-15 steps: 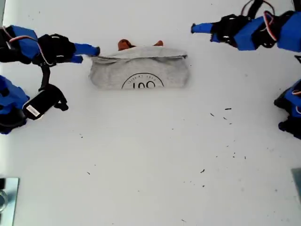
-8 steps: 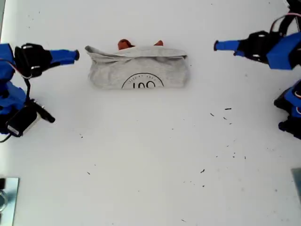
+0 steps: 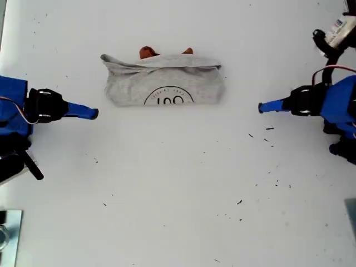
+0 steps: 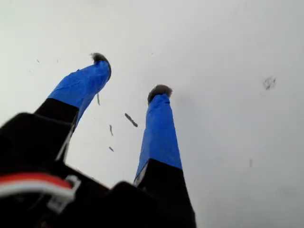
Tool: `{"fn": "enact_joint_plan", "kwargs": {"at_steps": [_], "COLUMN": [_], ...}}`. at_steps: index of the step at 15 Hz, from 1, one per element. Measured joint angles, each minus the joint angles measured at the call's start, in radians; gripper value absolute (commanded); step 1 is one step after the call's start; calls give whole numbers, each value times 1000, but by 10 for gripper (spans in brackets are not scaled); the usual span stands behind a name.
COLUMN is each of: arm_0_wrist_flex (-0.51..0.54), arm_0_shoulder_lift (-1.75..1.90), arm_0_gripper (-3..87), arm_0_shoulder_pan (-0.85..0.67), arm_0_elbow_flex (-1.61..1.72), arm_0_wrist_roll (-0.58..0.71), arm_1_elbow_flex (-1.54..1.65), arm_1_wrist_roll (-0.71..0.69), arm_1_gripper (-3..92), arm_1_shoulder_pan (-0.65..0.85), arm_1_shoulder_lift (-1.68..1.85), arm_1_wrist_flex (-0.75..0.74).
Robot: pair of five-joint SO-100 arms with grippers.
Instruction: Fold t shirt
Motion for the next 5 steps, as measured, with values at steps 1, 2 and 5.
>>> {"fn": "enact_joint_plan", "kwargs": {"at_steps": [1, 2, 5], "arm_0_wrist_flex": [0, 0, 0], "arm_0_shoulder_lift": [0, 0, 0], "arm_0_gripper": [32, 38, 40], "arm_0_shoulder_pan": [0, 0, 0], "arm_0_elbow_flex": [0, 0, 0], "arm_0_wrist_roll": [0, 0, 0], "arm_1_elbow_flex": [0, 0, 0], "arm_1_wrist_roll": [-141, -193, -222], "arm_1_gripper": [180, 177, 166], "arm_1_shoulder_pan": [-8, -23, -23], "arm_1_shoulder_lift": [0, 0, 0], "arm_1_wrist_flex": [0, 0, 0]}}
